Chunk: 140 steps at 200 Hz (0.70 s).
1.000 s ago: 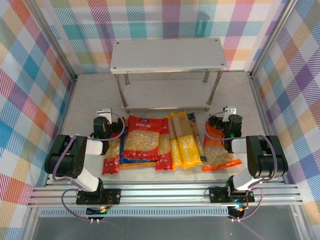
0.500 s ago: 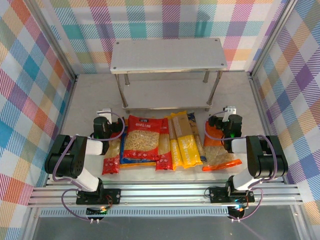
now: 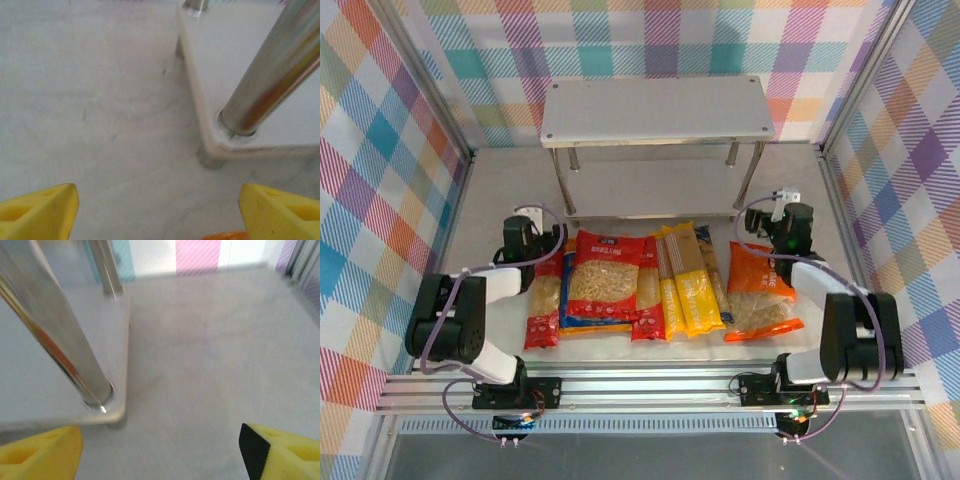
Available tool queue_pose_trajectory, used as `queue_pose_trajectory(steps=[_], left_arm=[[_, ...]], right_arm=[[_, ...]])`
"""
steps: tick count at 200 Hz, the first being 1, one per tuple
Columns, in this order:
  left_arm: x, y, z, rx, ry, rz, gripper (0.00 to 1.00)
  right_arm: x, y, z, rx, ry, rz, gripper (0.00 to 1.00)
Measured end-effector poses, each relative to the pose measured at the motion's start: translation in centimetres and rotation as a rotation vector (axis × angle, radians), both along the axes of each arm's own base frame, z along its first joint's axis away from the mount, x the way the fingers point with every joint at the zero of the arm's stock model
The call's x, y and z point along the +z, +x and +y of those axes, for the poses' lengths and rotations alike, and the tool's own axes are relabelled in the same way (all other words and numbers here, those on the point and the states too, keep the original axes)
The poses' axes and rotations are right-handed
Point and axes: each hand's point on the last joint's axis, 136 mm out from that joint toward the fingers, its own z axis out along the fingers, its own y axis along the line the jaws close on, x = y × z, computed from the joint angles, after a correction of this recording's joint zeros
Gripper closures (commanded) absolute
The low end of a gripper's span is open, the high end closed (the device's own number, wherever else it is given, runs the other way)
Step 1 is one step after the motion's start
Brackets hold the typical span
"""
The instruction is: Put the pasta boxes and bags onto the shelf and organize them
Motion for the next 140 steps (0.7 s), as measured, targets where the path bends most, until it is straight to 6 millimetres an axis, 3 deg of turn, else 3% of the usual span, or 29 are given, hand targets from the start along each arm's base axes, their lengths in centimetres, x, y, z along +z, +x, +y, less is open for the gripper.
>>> queue_pose_trajectory(steps=[26,58,82,103,140], left_arm=[[4.3,-0.1,-0.5,-0.011,-0.054,-0.044,0.23],[8.2,-1.5,-2.3,-0.002,-0.159,-0.057,0.23],[10.0,-3.2,-6.1,-0.058,-0.208,-0.031,0.22],[10.0,-5.2,-8.6,-0.095,-0.235,0.022,0.16],[8.5,-8.2,-9.5,-0.091,-0.245,0.132,0.17]], right_arm=[[4.3,-1.3,0.6,0.023,0.039,-0.023,0.14],[5.6,-3.6,3.0,0.088,0.096,0.081,0.11],[5.5,-6.2,6.6,0.179,0.133,0.19,0.1],[4.5,-9.0,9.6,0.251,0.143,0.303,0.1],[1.0,-14.1,13.8,0.332,0.129,0.521,0.1]])
